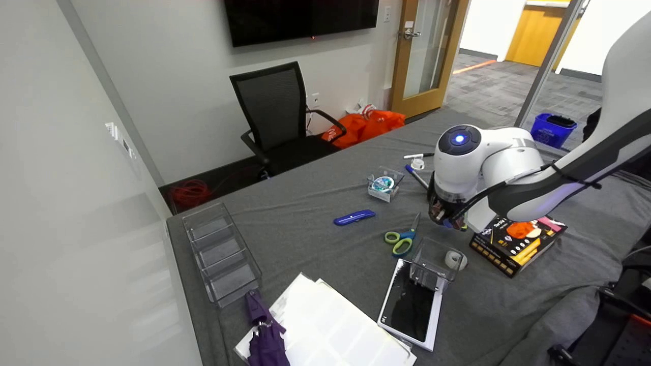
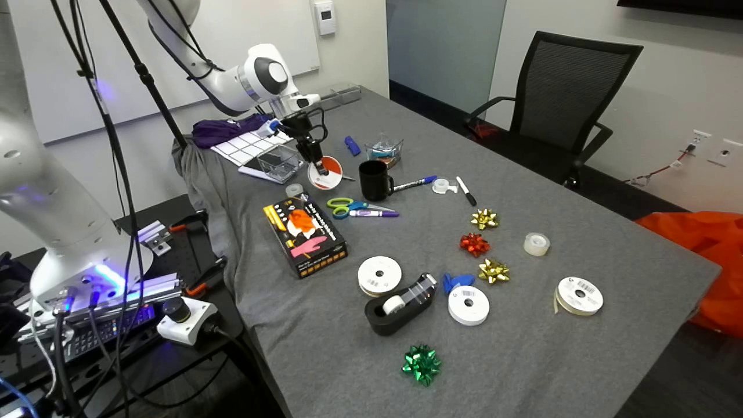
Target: Remove the object in the clear case on the left and put it on the table
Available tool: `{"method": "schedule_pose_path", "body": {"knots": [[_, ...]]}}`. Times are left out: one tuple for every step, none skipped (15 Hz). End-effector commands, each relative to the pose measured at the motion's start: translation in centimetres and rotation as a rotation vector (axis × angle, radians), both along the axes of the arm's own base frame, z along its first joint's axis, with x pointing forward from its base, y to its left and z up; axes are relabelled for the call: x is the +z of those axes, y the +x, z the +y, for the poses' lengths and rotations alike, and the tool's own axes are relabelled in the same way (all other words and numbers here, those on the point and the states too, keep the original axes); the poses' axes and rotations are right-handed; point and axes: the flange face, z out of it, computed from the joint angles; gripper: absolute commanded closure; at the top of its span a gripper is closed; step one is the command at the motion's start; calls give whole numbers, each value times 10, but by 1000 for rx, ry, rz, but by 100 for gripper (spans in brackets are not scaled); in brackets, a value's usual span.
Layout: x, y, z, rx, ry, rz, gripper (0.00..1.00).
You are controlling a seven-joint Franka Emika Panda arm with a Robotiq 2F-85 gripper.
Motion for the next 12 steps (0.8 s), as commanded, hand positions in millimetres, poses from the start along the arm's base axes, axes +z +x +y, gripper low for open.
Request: {"method": "schedule_pose_path", "body": {"knots": [[-18,10,2,32,-52,14,45],[-21,9,2,45,-53,24,38],[-21,9,3,55,-48,27,32],[-20,7,4,64,-41,31,26],[-17,6,5,75,-30,33,17],[-14,5,5,84,-22,35,11],[-10,4,6,95,-11,36,3],[-8,3,6,107,-2,39,1],[-3,2,7,121,13,38,0],[2,1,8,137,31,36,0],[8,0,9,152,51,35,0],[16,-1,11,167,76,35,0]]}}
